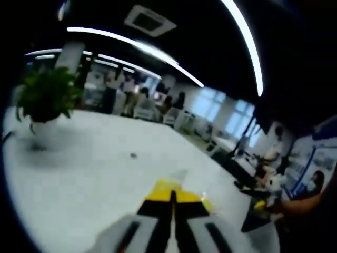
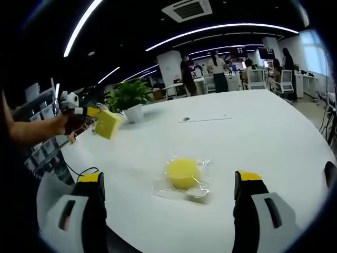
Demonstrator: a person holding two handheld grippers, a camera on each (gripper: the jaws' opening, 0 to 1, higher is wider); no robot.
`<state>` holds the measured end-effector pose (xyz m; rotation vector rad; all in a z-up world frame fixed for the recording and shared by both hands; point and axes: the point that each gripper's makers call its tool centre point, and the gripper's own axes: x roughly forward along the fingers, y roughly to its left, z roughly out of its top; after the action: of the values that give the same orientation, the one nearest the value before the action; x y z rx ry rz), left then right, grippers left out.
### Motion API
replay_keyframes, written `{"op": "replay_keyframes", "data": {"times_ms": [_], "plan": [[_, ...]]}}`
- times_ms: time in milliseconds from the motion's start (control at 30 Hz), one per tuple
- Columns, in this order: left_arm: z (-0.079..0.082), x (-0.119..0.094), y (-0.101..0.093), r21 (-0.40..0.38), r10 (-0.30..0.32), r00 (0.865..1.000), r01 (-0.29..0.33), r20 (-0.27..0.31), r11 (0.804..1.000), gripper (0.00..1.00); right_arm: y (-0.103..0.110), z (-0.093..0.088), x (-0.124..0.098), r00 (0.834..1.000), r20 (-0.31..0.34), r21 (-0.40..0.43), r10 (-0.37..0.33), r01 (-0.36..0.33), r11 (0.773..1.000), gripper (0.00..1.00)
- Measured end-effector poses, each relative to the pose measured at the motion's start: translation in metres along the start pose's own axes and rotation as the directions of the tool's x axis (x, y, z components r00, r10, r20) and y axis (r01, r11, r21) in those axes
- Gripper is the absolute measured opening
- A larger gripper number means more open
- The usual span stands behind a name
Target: Compare the silicone blocks by pressing each to a similar depth, holding the contact briefly, and releasing to observe deformation and rebound differences across the visible hardness samples.
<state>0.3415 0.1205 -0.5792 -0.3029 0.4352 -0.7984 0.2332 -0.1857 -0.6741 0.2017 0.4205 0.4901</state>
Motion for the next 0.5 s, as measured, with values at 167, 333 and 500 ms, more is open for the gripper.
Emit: {"op": "replay_keyframes", "data": {"times_ms": [167, 333, 500], "plan": [[0.013, -0.012, -0.02, 0.027, -0.026, 0.999, 0.025, 0.027, 0.999, 0.0, 0.008, 0.009, 0.009, 0.999, 0.019, 0.016, 0.04, -0.04, 0.999, 0.96], [0.01, -0.02, -0.047, 0.048, -0.106, 0.994, 0.106, -0.005, 0.993, 0.0, 0.022, 0.024, 0.017, 0.994, 0.044, 0.034, 0.1, -0.101, 0.994, 0.96], [-0.002, -0.029, -0.079, 0.077, -0.165, 0.986, 0.166, -0.013, 0.983, 0.0, 0.046, 0.03, 0.029, 0.982, 0.032, 0.011, 0.185, -0.185, 0.983, 0.96]]}}
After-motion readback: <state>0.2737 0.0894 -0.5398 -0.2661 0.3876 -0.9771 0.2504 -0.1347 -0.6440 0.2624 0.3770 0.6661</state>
